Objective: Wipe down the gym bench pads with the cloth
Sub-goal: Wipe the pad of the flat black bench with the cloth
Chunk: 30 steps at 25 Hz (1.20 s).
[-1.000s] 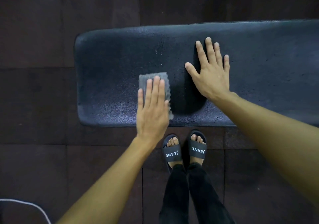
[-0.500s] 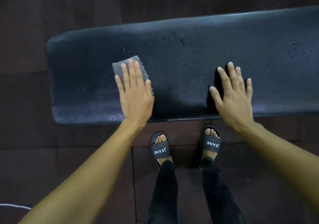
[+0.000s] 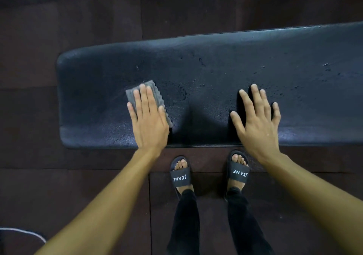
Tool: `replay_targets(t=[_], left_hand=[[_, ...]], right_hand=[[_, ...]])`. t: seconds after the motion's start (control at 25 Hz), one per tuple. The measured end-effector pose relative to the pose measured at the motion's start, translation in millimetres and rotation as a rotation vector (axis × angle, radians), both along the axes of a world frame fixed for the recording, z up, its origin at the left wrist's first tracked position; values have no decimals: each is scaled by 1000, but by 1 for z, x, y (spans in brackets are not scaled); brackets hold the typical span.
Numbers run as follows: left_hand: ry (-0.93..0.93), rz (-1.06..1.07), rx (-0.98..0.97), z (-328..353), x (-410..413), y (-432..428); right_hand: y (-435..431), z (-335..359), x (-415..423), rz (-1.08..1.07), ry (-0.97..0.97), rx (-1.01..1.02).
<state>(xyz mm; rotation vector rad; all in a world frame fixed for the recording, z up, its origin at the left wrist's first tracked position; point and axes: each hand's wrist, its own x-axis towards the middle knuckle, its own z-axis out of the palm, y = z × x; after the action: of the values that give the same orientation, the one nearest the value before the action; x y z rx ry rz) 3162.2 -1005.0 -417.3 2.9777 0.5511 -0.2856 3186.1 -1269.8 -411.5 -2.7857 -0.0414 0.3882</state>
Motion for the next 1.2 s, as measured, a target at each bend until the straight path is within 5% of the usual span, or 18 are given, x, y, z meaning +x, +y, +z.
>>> replay_targets(t=[0.16, 0.36, 0.64, 0.8, 0.88, 1.04, 1.2], left_hand=[[-79, -7, -32, -5, 59, -38], [-71, -244, -49, -3, 23, -86], [-16, 18, -4, -3, 64, 9], [-91, 156, -11, -7, 126, -30], [-124, 61, -48, -8, 136, -68], [-128, -171, -94, -7, 89, -102], [-38, -40, -67, -4, 40, -72]], right_hand=[[2, 0, 1, -16, -32, -8], [3, 4, 44, 34, -88, 45], [0, -9, 78, 76, -33, -37], [3, -12, 78, 50, -36, -56], [2, -10, 79, 52, -26, -48], [-3, -5, 77, 58, -21, -20], [-13, 2, 80, 75, -31, 61]])
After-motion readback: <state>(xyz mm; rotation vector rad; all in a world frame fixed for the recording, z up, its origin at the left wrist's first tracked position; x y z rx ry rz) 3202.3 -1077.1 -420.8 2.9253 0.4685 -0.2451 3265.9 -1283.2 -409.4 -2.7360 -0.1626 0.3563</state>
